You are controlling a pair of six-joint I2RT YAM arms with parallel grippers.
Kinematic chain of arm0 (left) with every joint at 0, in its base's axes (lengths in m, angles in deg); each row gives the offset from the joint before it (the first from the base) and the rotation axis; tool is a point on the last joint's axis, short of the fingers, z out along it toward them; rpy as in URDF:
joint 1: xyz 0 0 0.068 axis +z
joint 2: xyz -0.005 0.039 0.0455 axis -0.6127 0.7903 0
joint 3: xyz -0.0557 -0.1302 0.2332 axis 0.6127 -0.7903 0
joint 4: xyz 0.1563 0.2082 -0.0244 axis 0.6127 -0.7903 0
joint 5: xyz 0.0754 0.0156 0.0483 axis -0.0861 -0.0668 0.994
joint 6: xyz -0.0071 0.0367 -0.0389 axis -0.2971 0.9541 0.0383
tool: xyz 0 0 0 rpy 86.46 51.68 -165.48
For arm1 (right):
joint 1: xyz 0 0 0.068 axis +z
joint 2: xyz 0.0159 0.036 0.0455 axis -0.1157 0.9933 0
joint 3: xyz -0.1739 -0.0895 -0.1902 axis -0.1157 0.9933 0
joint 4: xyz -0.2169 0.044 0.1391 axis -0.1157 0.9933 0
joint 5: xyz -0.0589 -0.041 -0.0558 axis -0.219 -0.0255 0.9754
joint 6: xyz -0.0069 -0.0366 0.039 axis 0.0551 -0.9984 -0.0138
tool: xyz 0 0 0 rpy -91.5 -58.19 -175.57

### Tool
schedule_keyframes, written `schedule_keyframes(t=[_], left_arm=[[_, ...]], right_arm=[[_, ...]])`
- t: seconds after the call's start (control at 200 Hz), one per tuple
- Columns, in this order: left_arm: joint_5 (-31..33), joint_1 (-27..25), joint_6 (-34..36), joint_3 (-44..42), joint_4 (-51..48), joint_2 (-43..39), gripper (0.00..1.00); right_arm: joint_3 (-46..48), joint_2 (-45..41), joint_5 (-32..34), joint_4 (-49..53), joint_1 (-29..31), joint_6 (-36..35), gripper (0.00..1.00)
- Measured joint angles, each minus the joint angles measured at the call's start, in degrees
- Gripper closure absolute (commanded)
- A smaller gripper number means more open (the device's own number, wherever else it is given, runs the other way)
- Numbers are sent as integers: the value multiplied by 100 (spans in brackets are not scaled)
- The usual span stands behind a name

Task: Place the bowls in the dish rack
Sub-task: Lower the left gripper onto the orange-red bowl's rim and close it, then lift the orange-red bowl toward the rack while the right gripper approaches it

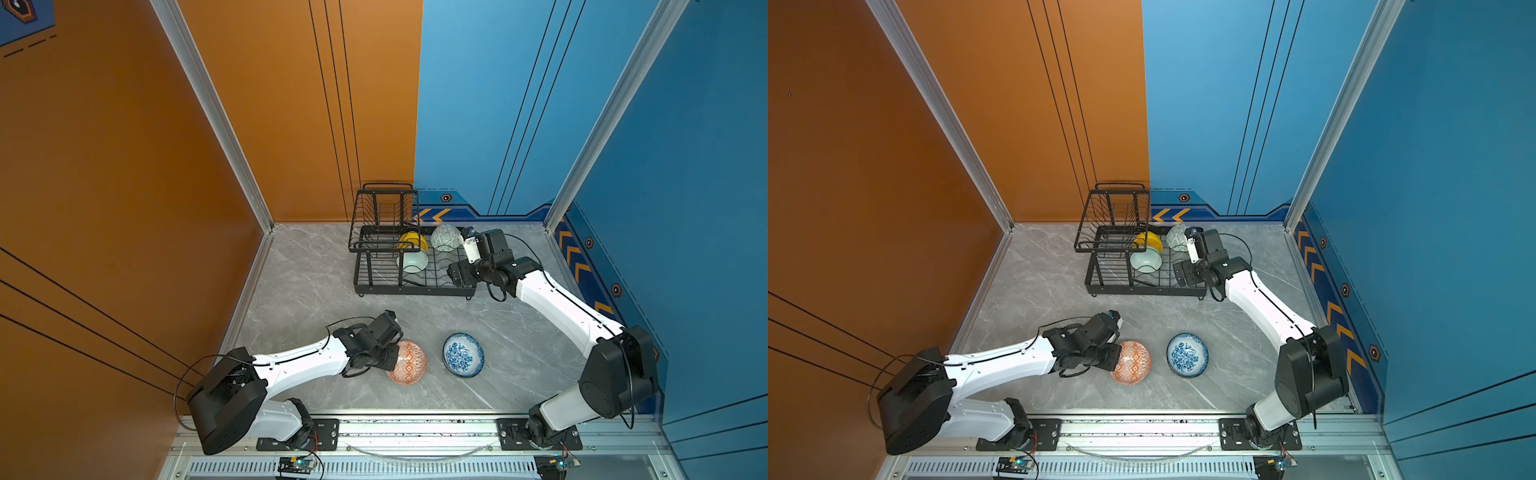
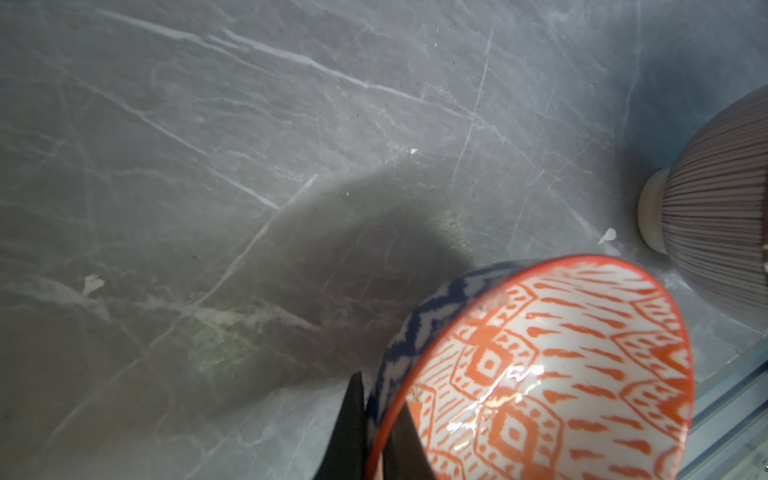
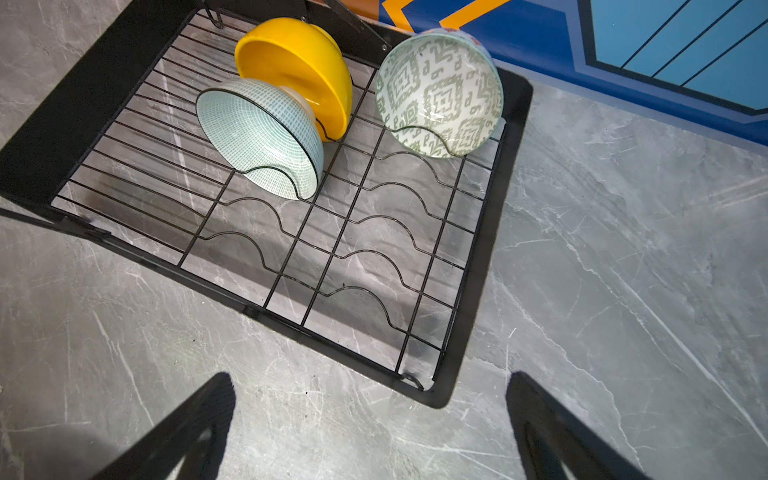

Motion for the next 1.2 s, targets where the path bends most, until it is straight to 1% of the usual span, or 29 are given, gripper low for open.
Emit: schedule_keyframes(t=[0.215,0.496,0.731,0.831,1.031,1.197], left_arm=[[153,15,120,114,-286,-317,100],[597,52,398,527,-501,-719,100],[1106,129,927,1134,-470,-785,100],[1340,205,1172,1410,-365,-793,100],[1633,334,1582,1766,-149,-769,100],[1676,334,1794,2205,66,-407,100]], right_arm=[[0,0,-2,0,-15,0,0],[2,0,-48,0,-20,2,0],[9,-55,-367,2,-31,107,0],[42,-299,-662,4,-79,205,0],[63,-1279,-1283,0,-186,520,0],[98,-1707,-1670,-20,-26,789,0]])
